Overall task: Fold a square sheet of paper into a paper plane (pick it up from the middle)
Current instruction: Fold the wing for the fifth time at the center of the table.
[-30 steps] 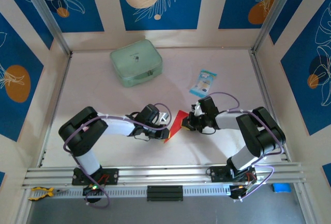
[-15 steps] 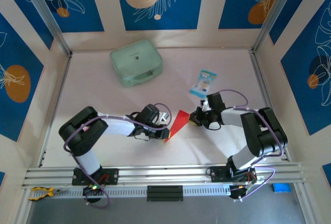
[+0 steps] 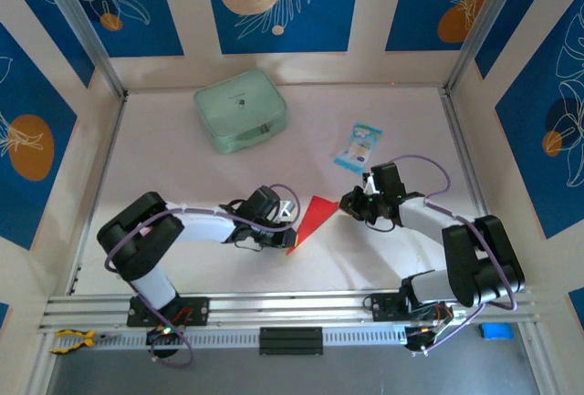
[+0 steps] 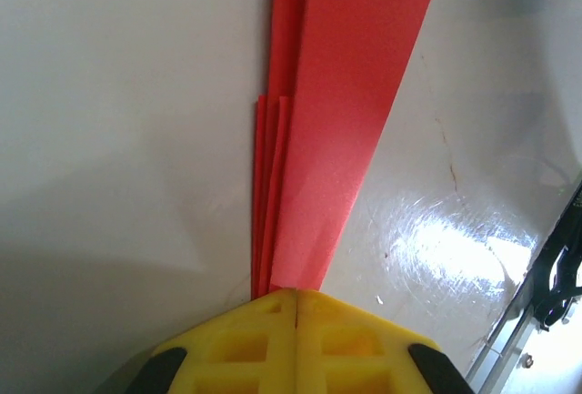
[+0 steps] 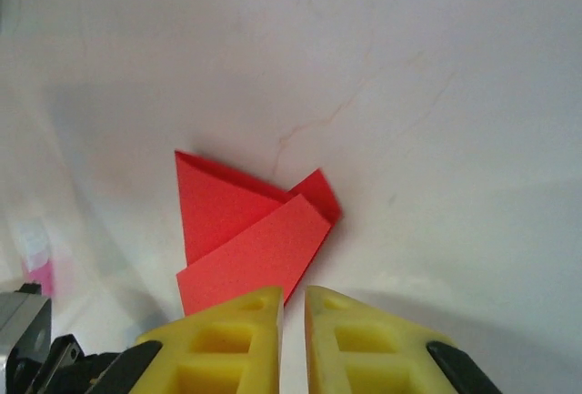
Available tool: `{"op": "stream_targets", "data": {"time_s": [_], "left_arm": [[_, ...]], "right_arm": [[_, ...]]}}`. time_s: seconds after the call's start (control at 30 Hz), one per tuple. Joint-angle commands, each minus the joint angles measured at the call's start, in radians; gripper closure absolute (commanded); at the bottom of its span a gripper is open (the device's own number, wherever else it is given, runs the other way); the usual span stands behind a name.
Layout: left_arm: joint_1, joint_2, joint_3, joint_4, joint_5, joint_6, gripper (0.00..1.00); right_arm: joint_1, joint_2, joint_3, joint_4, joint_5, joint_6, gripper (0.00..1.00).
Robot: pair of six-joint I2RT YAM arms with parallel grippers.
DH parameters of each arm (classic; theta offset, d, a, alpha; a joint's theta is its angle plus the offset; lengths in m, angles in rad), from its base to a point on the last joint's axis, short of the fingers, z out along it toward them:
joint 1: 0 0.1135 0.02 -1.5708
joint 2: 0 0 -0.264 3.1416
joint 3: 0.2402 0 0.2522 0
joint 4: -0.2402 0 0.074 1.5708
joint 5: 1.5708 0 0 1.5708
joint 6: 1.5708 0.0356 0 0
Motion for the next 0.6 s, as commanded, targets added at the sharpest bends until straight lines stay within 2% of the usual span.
{"op": "stream_targets", "data": {"time_s": [0.0, 0.13, 0.27, 0.4, 0.57], "left_arm": [[-0.025, -0.05, -0.021, -0.014, -0.058, -0.074, 0.96], [-0.068, -0.099, 0.02, -0.073, -0.103, -0.06, 0.85], [-0.049, -0.184, 0.022, -0.163, -0.186, -0.014, 0.77], [0.016, -0.174, 0.033, -0.191, -0.133, 0.041, 0.74], [0.053, -0.058, 0.099, -0.185, -0.02, 0.103, 0.75]], "right_arm": [[0.045, -0.019, -0.042, -0.001, -0.02, 0.049, 0.84], [0.09, 0.007, -0.045, 0.028, -0.057, 0.066, 0.82], [0.124, 0.013, -0.041, 0.037, -0.067, 0.074, 0.81], [0.146, 0.05, -0.016, 0.039, -0.096, 0.065, 0.8], [0.171, 0.087, -0.003, 0.06, -0.099, 0.071, 0.79]]}}
